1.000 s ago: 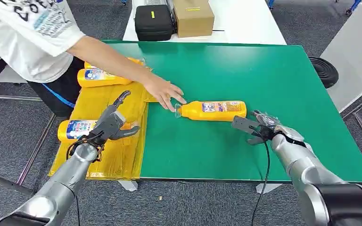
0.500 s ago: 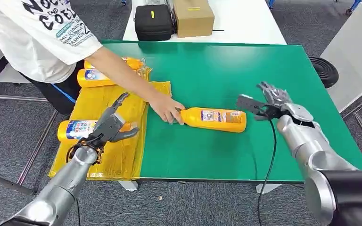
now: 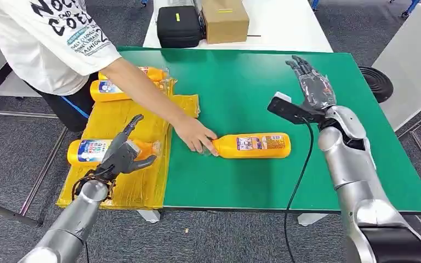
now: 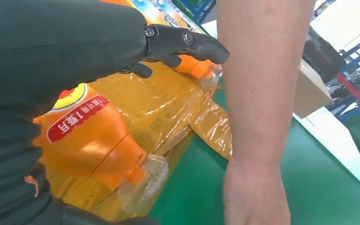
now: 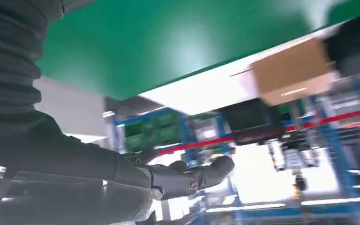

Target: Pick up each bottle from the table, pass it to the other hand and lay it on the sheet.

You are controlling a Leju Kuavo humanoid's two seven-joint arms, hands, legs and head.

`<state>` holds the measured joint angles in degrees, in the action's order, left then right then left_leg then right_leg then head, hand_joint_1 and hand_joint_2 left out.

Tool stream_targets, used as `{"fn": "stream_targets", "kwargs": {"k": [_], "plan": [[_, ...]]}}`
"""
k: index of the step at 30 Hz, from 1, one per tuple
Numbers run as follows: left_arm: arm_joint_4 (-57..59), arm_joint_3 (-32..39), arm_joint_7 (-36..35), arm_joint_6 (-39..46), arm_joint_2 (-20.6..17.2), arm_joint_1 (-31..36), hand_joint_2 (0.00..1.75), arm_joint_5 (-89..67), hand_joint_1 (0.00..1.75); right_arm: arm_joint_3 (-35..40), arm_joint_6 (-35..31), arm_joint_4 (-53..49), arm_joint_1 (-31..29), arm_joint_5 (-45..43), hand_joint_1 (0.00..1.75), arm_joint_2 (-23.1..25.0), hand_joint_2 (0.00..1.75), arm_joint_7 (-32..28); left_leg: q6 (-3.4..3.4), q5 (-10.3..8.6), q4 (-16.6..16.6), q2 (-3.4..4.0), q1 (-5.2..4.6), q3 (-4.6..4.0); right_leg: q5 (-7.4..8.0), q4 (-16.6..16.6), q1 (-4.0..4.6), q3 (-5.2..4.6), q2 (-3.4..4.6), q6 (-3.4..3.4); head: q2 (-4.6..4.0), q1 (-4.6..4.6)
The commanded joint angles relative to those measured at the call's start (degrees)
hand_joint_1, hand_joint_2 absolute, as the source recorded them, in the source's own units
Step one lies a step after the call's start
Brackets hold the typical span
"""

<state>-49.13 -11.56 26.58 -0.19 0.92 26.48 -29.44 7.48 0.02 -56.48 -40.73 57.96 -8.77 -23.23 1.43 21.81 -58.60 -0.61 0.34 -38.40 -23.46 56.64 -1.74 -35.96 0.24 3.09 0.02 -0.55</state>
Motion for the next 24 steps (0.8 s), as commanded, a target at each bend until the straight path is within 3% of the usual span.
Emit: {"fn": "stream_targets", "kwargs": {"k": [1, 8, 24], "plan": [[0.1, 1.2, 0.1, -1.4, -0.8, 0.8, 1.75, -0.3, 0.0, 3.5, 0.8, 9.8, 1.8, -0.9, 0.0, 5.2, 1.75, -4.2, -0.1, 0.16, 0.1, 0.2, 0.13, 0.44, -0.07, -0.1, 0.17, 0.43, 0.12, -0.24, 0.0, 0.0], [2.0, -0.4, -0.1, -2.3, -0.7, 2.6, 1.75, -0.2, 0.0, 5.6, 1.1, 29.2, -6.6, -0.6, 0.0, 4.6, 1.75, -3.6, -0.04, 0.08, 0.0, 0.15, 0.05, 0.18, -0.03, 0.0, 0.1, 0.16, 0.1, -0.12, 0.0, -0.02], [5.3, -2.2, 0.3, -3.0, -0.4, 4.5, 1.75, 0.9, 0.0, 6.1, 4.4, 39.3, -12.5, 0.9, 0.0, 5.3, 1.75, 1.2, -0.03, 0.05, 0.0, 0.04, 0.04, 0.13, -0.04, 0.0, 0.04, 0.11, -0.01, -0.11, 0.0, -0.02]]}}
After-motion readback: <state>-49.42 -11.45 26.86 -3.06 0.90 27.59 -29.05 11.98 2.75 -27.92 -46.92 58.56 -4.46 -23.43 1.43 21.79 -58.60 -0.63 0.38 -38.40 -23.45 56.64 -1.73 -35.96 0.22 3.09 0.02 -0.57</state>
